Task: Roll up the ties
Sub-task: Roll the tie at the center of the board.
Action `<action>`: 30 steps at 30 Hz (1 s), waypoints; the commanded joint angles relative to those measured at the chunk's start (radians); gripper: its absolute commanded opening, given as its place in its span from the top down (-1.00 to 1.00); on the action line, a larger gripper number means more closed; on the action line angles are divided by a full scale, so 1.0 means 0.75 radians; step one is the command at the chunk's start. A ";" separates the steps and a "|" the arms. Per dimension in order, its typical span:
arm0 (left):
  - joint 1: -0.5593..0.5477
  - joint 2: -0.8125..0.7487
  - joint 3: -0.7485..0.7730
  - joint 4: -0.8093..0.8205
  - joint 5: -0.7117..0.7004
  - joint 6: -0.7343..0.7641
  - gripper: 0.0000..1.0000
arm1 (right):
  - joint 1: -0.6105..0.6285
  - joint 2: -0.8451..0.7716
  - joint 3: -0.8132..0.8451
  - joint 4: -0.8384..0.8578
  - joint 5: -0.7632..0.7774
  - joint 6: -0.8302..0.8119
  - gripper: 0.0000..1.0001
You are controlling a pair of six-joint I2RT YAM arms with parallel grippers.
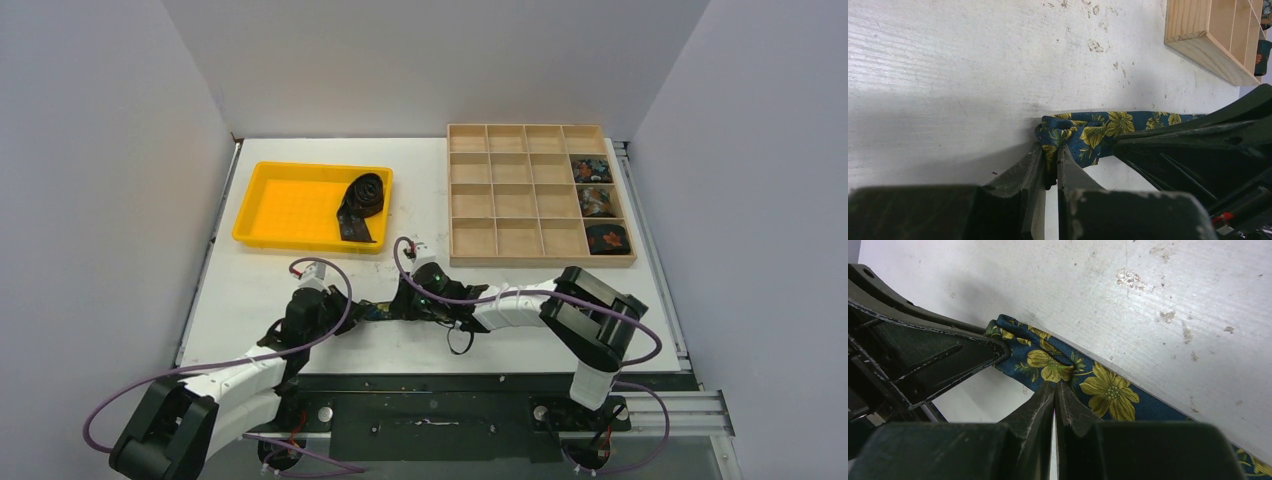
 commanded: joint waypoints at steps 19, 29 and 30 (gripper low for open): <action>-0.081 -0.086 0.084 -0.111 -0.112 0.063 1.00 | 0.005 0.123 0.059 0.023 -0.017 -0.022 0.89; -0.170 -0.197 0.177 -0.307 -0.234 0.115 1.00 | 0.005 0.208 0.083 0.021 -0.016 -0.015 0.89; -0.179 -0.206 0.191 -0.329 -0.248 0.125 1.00 | 0.007 0.219 0.088 0.025 -0.019 -0.012 0.89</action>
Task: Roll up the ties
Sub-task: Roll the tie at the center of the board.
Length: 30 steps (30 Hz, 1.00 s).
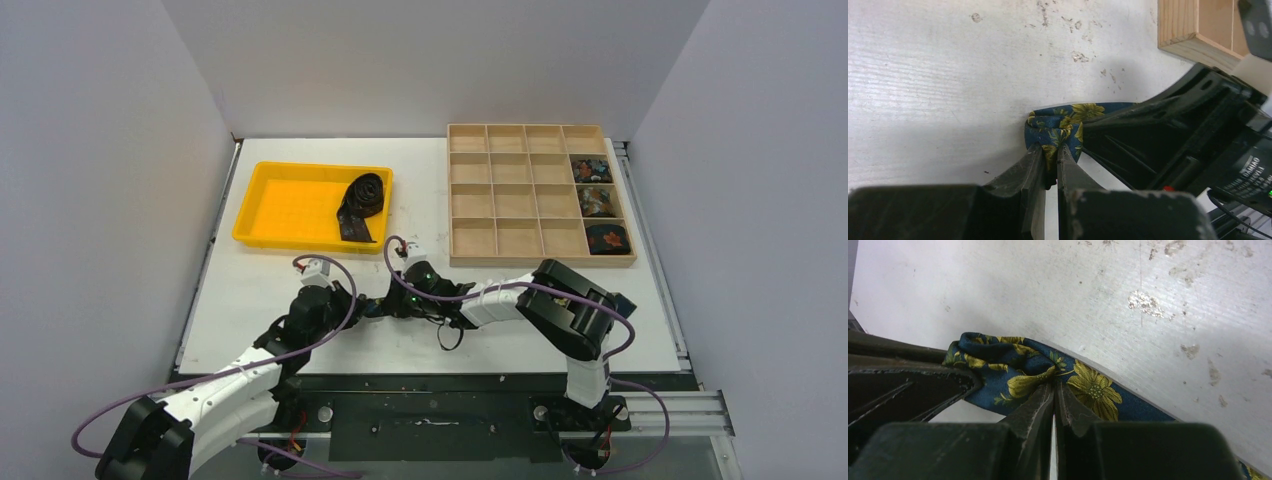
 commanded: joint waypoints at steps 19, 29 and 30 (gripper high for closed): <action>-0.090 -0.081 0.243 -0.388 -0.291 0.089 1.00 | 0.007 -0.080 0.029 -0.081 0.069 -0.051 0.89; -0.113 -0.067 0.264 -0.397 -0.316 0.099 1.00 | 0.023 -0.067 0.082 -0.045 -0.016 -0.052 0.89; -0.115 -0.069 0.264 -0.398 -0.317 0.097 1.00 | 0.024 -0.051 0.086 -0.042 -0.022 -0.048 0.89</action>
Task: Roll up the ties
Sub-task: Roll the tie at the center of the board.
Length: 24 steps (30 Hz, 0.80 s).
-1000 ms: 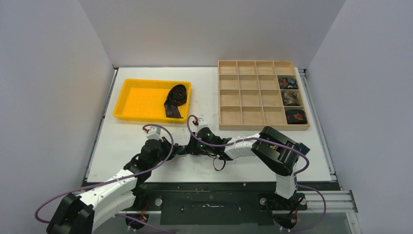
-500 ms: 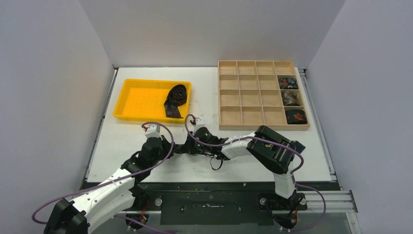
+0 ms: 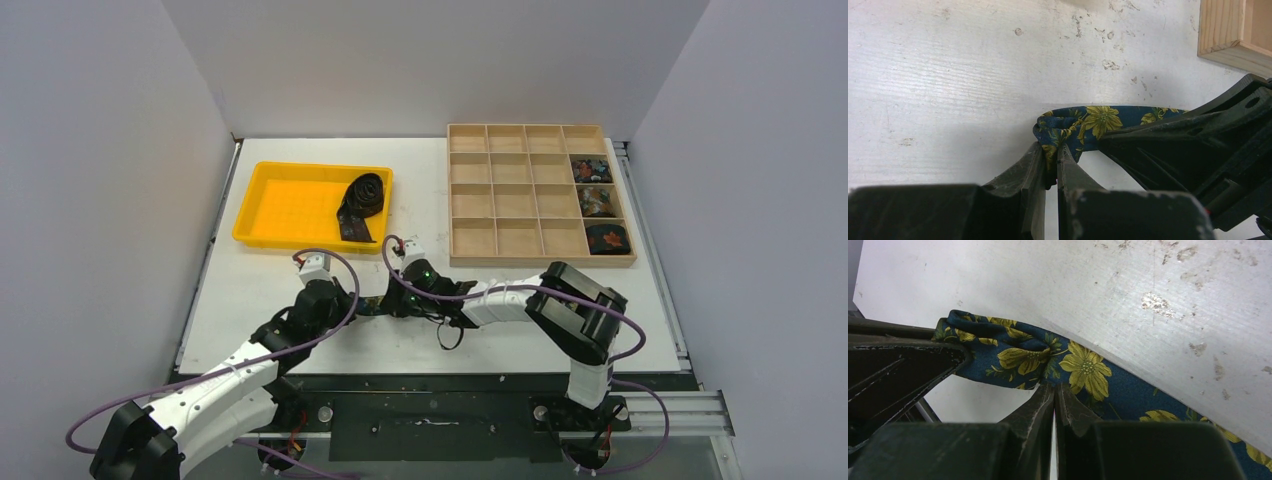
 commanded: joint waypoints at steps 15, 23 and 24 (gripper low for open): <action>-0.052 0.033 0.087 0.023 -0.031 0.023 1.00 | 0.023 0.156 0.117 0.112 -0.107 0.021 0.89; -0.104 0.100 0.103 0.093 0.003 0.058 1.00 | 0.023 0.240 0.135 0.208 -0.192 0.061 0.89; -0.113 0.111 0.109 0.099 0.002 0.068 1.00 | 0.023 0.252 0.132 0.230 -0.206 0.069 0.89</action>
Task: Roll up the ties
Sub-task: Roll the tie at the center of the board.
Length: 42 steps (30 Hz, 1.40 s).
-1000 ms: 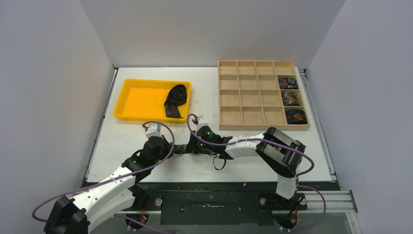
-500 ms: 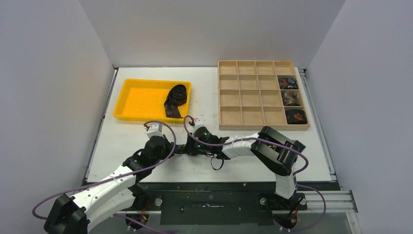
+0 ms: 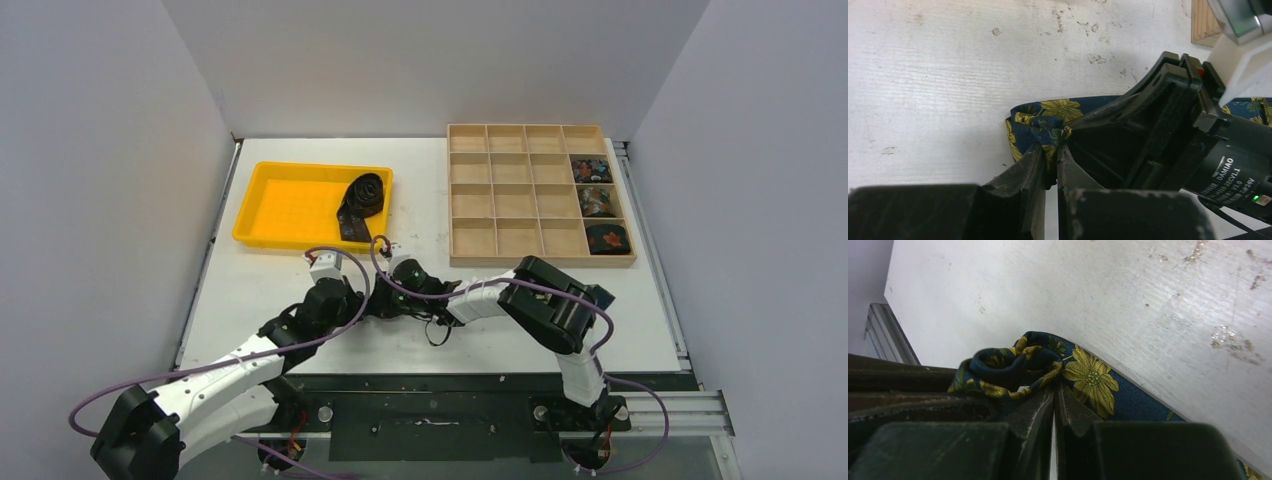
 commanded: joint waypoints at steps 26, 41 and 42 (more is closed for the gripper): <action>-0.275 0.451 0.403 -0.221 -0.490 0.235 1.00 | -0.100 -0.218 -0.242 0.157 -0.101 0.021 0.89; -0.471 0.839 0.639 -0.295 -0.712 0.252 1.00 | -0.146 -0.736 -0.643 -0.102 0.386 -0.180 0.89; -0.481 0.864 0.653 -0.291 -0.715 0.252 1.00 | -0.152 -0.757 -0.664 -0.105 0.388 -0.177 0.89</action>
